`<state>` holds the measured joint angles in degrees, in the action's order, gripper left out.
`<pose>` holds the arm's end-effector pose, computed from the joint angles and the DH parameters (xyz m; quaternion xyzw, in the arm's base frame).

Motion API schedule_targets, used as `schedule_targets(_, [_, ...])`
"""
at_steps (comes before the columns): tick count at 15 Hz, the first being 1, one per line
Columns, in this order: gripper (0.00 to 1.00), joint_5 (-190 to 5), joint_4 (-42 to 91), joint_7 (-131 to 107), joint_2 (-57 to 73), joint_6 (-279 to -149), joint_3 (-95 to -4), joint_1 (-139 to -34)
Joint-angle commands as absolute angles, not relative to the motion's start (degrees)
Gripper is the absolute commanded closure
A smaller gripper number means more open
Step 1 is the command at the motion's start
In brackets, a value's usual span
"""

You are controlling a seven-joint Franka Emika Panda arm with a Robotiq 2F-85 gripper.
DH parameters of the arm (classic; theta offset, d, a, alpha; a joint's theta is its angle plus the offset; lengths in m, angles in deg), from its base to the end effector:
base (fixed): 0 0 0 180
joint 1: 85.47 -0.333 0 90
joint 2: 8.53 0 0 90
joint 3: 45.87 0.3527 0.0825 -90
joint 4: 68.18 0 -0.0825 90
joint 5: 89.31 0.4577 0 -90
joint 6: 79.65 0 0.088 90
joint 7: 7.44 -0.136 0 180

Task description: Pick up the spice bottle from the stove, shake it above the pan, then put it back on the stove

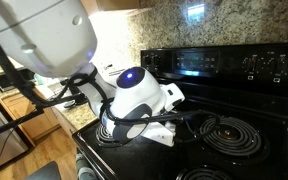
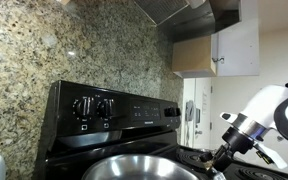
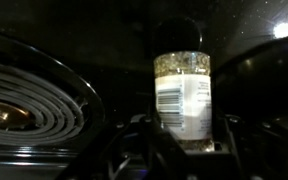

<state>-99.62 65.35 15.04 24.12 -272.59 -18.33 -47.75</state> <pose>0.6004 -0.0718 0.1223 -0.9484 -0.1272 -0.2890 0.0289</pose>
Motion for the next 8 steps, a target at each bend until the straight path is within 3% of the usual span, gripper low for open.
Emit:
schedule_targets(1, [0.79, -105.21, 65.36, 9.6, 23.49, -274.97, -21.49, -50.31])
schedule_targets(5, [0.82, -108.29, 67.61, 5.91, 21.28, -281.59, -25.65, -54.28])
schedule_targets(8, [0.82, -105.56, 67.26, 7.67, 18.55, -278.76, -19.26, -49.87])
